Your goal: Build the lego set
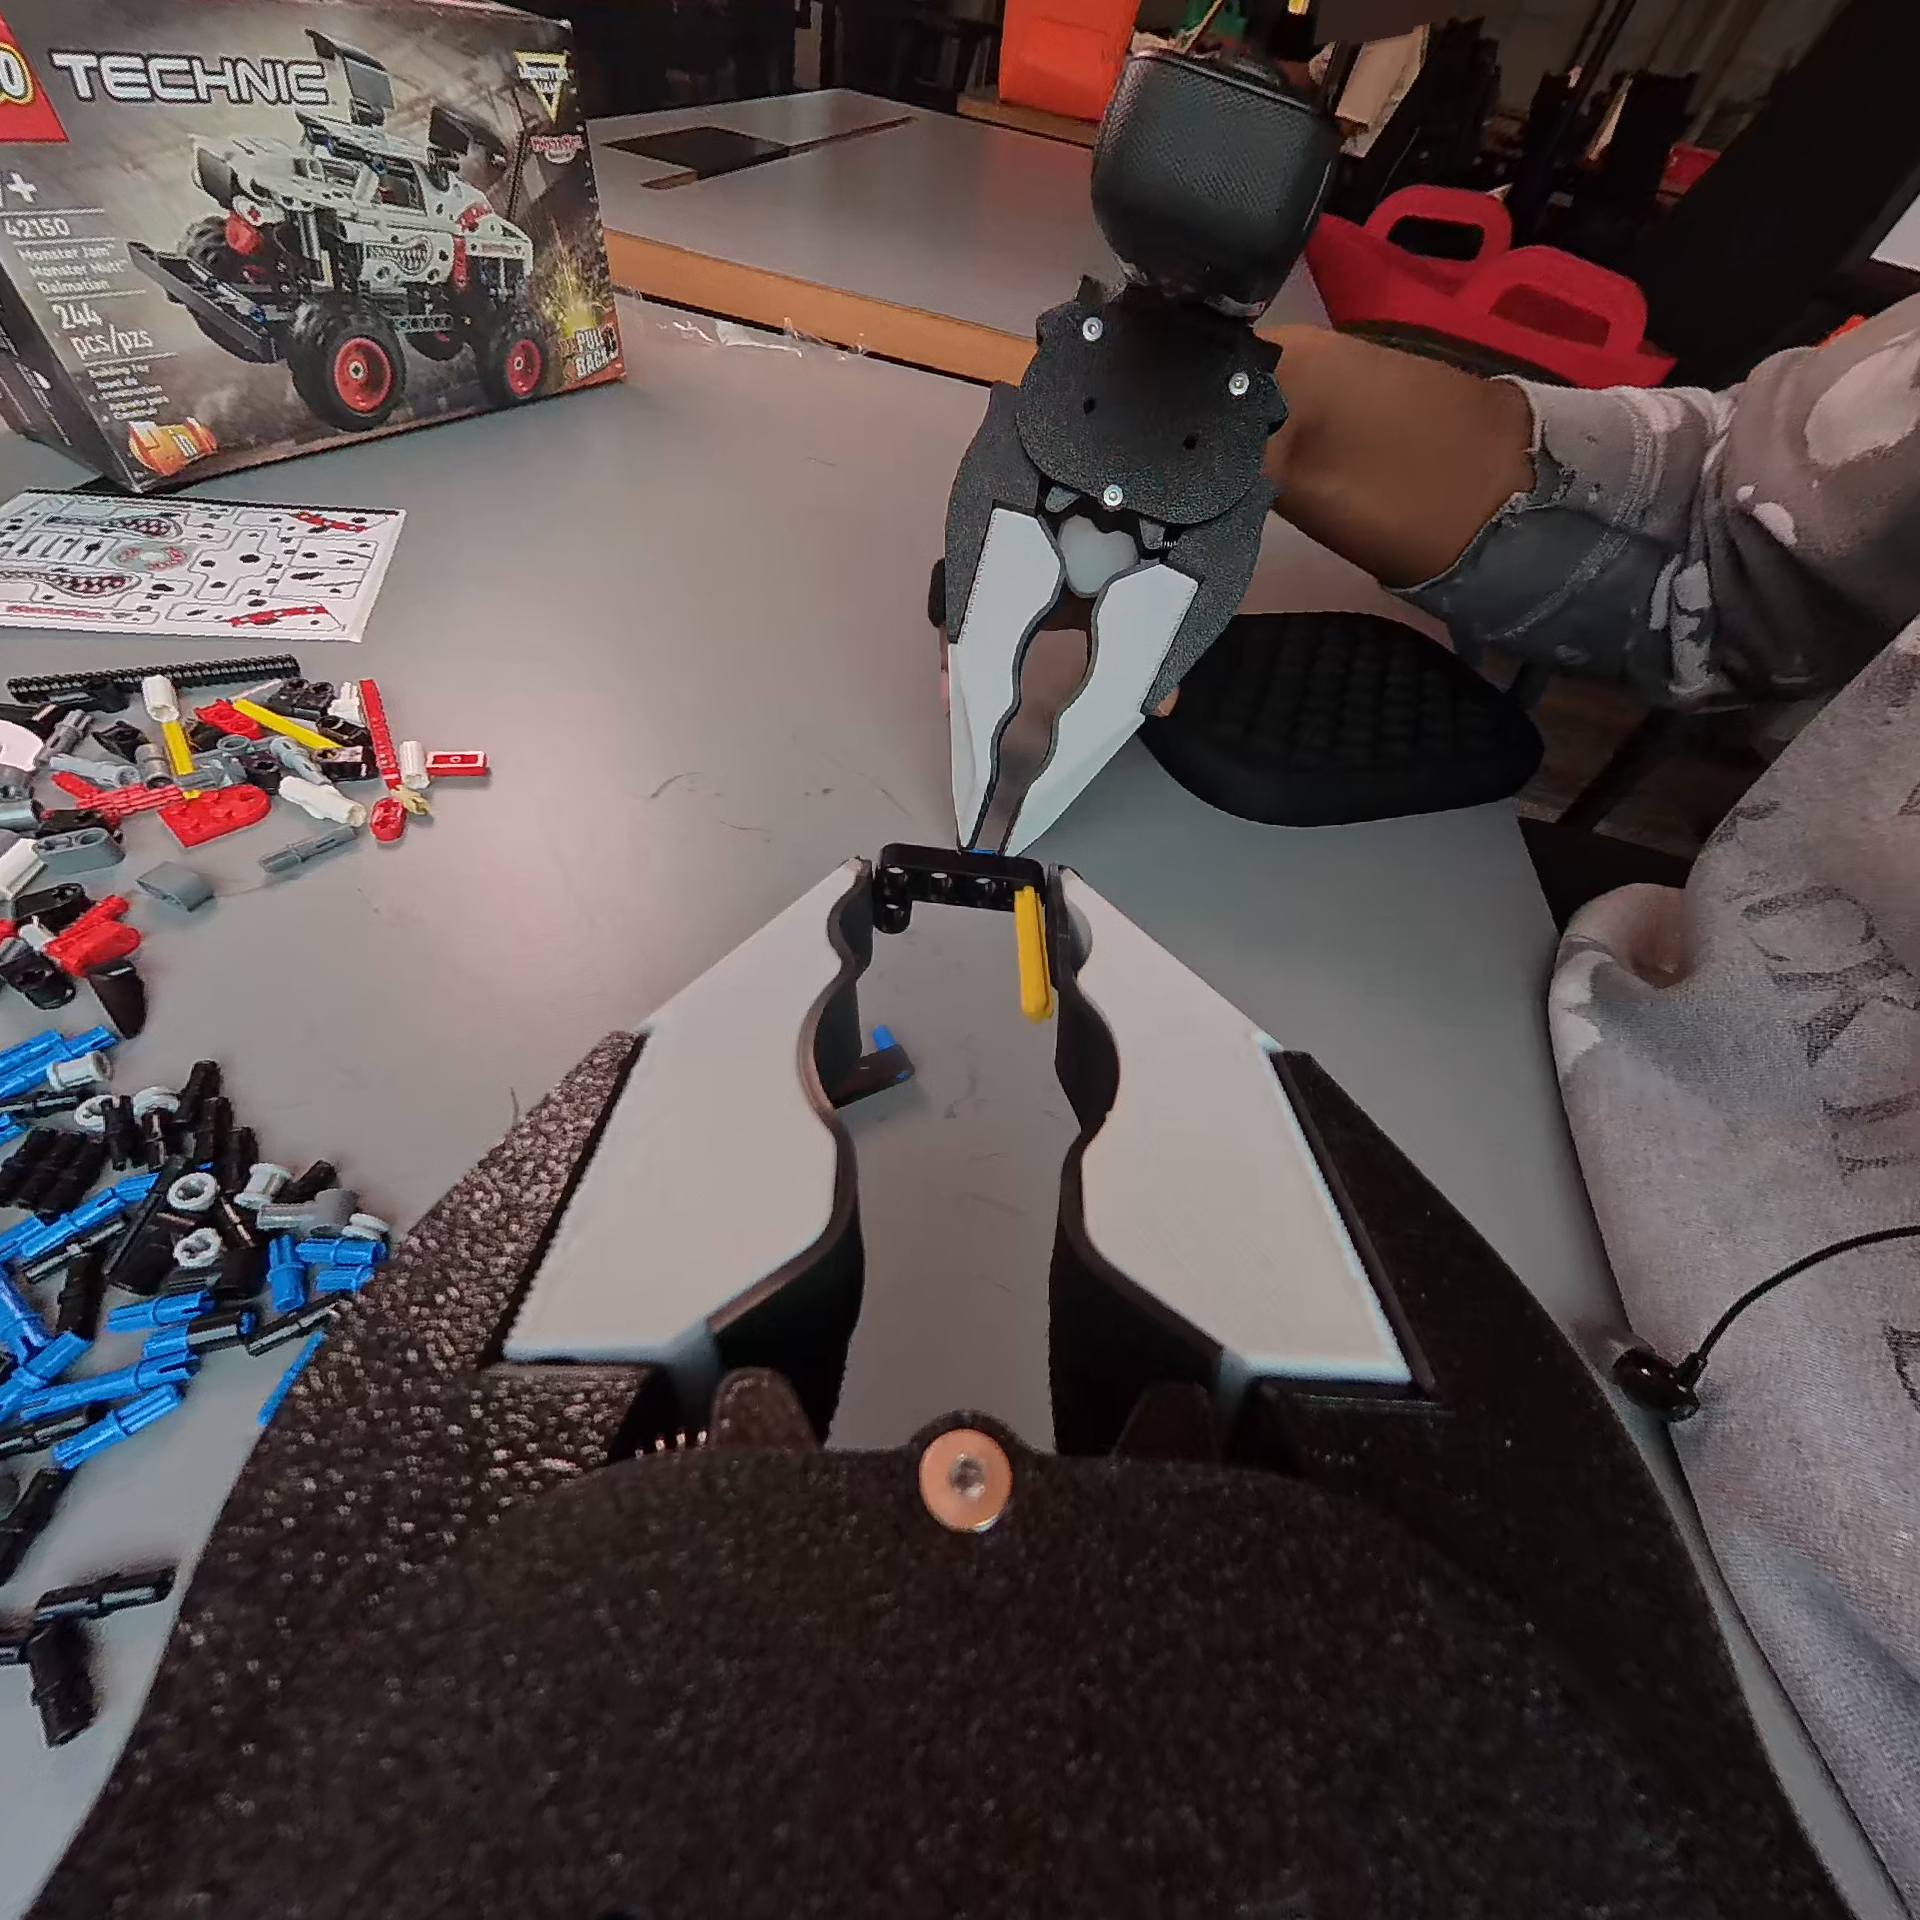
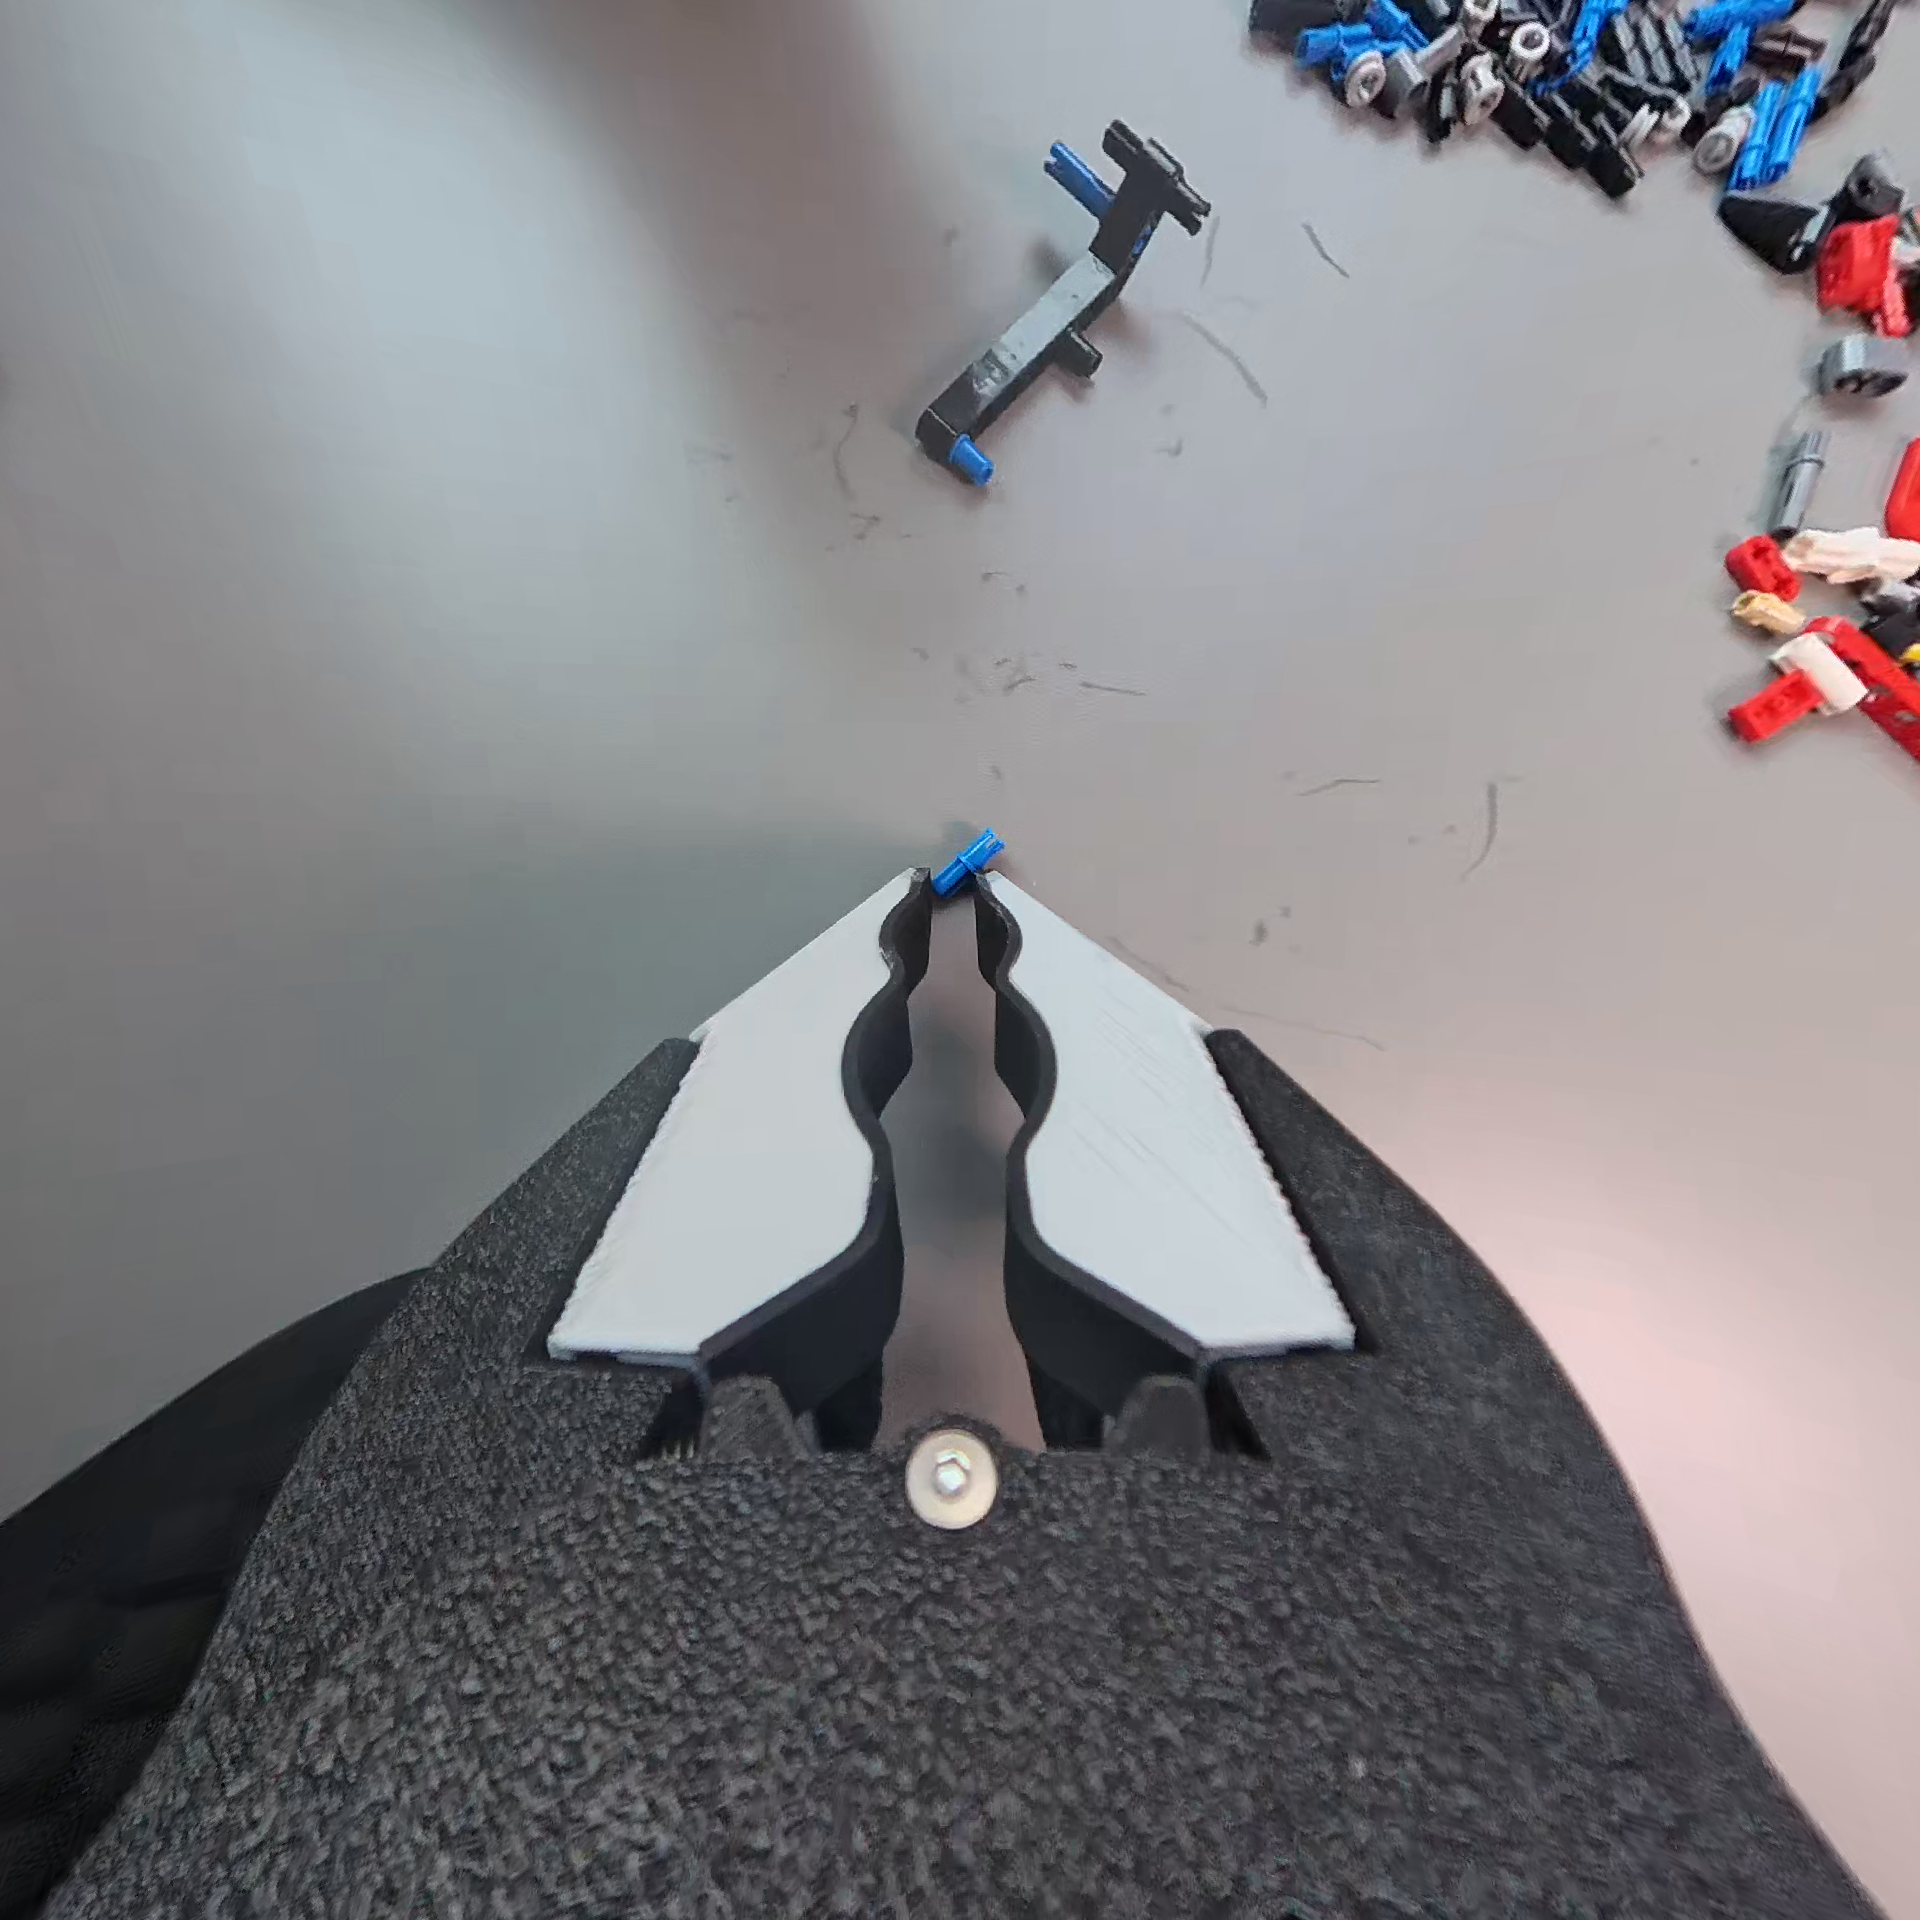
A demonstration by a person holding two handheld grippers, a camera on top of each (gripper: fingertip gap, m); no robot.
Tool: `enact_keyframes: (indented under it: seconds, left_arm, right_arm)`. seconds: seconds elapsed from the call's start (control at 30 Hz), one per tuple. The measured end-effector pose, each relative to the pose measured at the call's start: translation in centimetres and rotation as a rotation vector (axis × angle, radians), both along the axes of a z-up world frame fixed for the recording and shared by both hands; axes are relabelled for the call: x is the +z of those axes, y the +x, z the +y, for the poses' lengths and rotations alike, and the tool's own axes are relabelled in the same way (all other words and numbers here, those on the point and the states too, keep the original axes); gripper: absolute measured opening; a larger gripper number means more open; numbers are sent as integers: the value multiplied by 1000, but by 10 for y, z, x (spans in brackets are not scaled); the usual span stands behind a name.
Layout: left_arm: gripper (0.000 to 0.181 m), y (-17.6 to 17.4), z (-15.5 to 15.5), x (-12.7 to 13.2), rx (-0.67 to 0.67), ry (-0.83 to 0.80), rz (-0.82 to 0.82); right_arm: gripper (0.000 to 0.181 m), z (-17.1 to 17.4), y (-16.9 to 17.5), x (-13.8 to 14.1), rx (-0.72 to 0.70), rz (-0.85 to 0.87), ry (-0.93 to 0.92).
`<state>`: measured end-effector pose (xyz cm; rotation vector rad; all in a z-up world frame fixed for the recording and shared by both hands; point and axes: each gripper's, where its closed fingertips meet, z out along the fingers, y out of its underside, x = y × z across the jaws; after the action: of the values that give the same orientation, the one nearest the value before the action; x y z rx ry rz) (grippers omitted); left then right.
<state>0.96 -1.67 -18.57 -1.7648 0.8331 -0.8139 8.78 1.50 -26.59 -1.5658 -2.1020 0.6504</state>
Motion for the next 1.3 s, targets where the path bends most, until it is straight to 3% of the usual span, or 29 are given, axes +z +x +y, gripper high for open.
enact_keyframes:
  seconds: [0.2, 0.47, 0.6, 0.8, 0.9, 1.13, 1.3]
  left_arm:
    - [32, 1, 0, -3, -5, -6, 7]
    - [32, 3, -1, -5, -9, -14, 9]
    - [32, 4, -2, -6, -15, -13, 17]
    - [32, 6, -5, -4, -27, -2, 15]
    - [32, 10, -10, 1, -68, 12, -9]
    - [32, 13, -25, 16, -167, 105, -43]
    - [32, 6, -21, 15, -154, 164, -16]
  right_arm:
    - [17, 5, 0, 0, -66, 51, -19]
    - [10, 4, 2, 0, -422, 27, -4]
    - [10, 5, -1, 0, -482, 29, 12]
    - [5, 3, -3, -1, -426, 38, -17]
    - [3, 4, -6, 0, -296, 40, 29]
    - [4, -19, -49, 67, 35, 231, 230]
    - [4, -37, -77, 87, 120, 292, 144]
